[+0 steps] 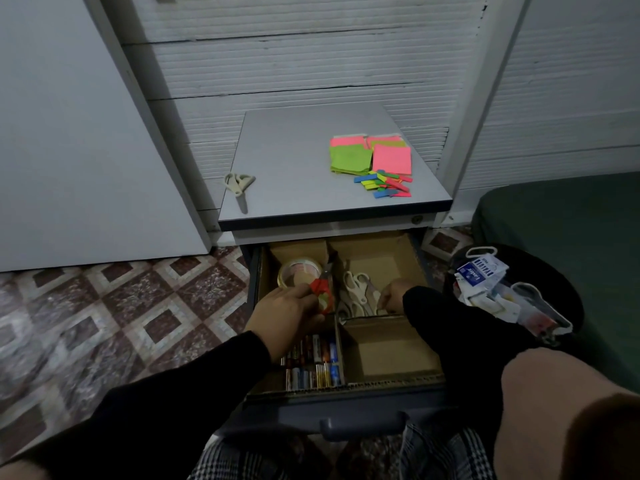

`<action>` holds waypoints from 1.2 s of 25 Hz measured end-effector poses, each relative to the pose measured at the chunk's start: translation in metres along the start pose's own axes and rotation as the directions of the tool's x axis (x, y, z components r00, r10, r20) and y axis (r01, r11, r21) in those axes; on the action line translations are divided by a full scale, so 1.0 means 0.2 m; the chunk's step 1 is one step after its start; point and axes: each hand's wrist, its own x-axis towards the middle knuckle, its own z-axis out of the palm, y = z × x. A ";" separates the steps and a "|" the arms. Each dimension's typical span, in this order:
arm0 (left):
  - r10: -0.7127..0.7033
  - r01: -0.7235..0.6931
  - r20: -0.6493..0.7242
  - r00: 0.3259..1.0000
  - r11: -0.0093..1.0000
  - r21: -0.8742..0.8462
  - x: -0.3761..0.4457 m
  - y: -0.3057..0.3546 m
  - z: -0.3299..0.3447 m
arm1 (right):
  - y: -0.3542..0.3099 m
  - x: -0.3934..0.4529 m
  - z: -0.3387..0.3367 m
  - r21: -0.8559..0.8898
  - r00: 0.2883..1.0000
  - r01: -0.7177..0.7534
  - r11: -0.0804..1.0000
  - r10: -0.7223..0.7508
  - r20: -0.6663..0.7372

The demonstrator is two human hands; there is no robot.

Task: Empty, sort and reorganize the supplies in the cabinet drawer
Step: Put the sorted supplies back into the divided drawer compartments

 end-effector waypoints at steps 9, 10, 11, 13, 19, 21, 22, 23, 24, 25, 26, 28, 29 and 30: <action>0.055 -0.051 -0.122 0.991 0.998 0.042 0.00 -0.04 0.00 | -0.04 -0.05 -0.01 -0.218 0.997 -0.076 0.973 0.076 -0.009; 0.065 -0.059 -0.122 0.990 0.997 0.055 0.00 -0.04 0.00 | -0.04 -0.04 -0.01 -0.212 0.997 -0.079 0.974 0.078 -0.014; 0.077 -0.069 -0.138 0.987 0.996 0.059 -0.01 -0.04 0.00 | -0.05 -0.03 -0.01 -0.214 0.997 -0.078 0.974 0.076 -0.020; 0.069 -0.064 -0.155 0.985 0.997 0.035 0.00 -0.04 0.00 | -0.05 -0.02 -0.01 -0.235 0.998 -0.055 0.971 0.056 -0.004; -0.051 0.042 -0.067 0.996 0.991 -0.130 -0.01 -0.03 0.01 | 0.02 0.00 -0.01 0.048 0.998 0.069 0.996 -0.070 0.008; -0.131 0.111 -0.043 0.990 0.945 -0.308 -0.01 -0.01 -0.01 | 0.02 -0.02 0.00 0.194 0.983 0.142 0.971 -0.115 -0.146; -0.203 0.159 -0.053 0.978 0.881 -0.446 0.00 0.00 -0.03 | 0.02 -0.04 0.00 0.253 0.960 0.193 0.948 -0.129 -0.250; -0.296 0.211 -0.051 0.954 0.782 -0.586 0.02 0.01 -0.06 | 0.02 -0.08 -0.01 0.275 0.928 0.247 0.929 -0.145 -0.342; -0.392 0.270 -0.013 0.920 0.658 -0.703 0.03 0.02 -0.08 | 0.01 -0.13 -0.02 0.262 0.896 0.296 0.919 -0.173 -0.409; -0.467 0.321 0.061 0.882 0.500 -0.804 0.05 0.03 -0.10 | 0.00 -0.18 -0.03 0.225 0.866 0.343 0.912 -0.215 -0.451; -0.508 0.346 0.145 0.849 0.328 -0.879 0.06 0.05 -0.12 | -0.01 -0.24 -0.04 0.167 0.832 0.395 0.903 -0.275 -0.482; -0.529 0.352 0.271 0.804 0.056 -0.934 0.08 0.06 -0.13 | -0.05 -0.33 -0.07 0.007 0.757 0.483 0.876 -0.413 -0.506; -0.529 0.348 0.321 0.786 -0.052 -0.936 0.08 0.07 -0.14 | -0.06 -0.36 -0.08 -0.077 0.732 0.499 0.863 -0.467 -0.496; -0.523 0.336 0.363 0.771 -0.150 -0.930 0.08 0.07 -0.16 | -0.08 -0.40 -0.09 -0.156 0.712 0.503 0.850 -0.510 -0.484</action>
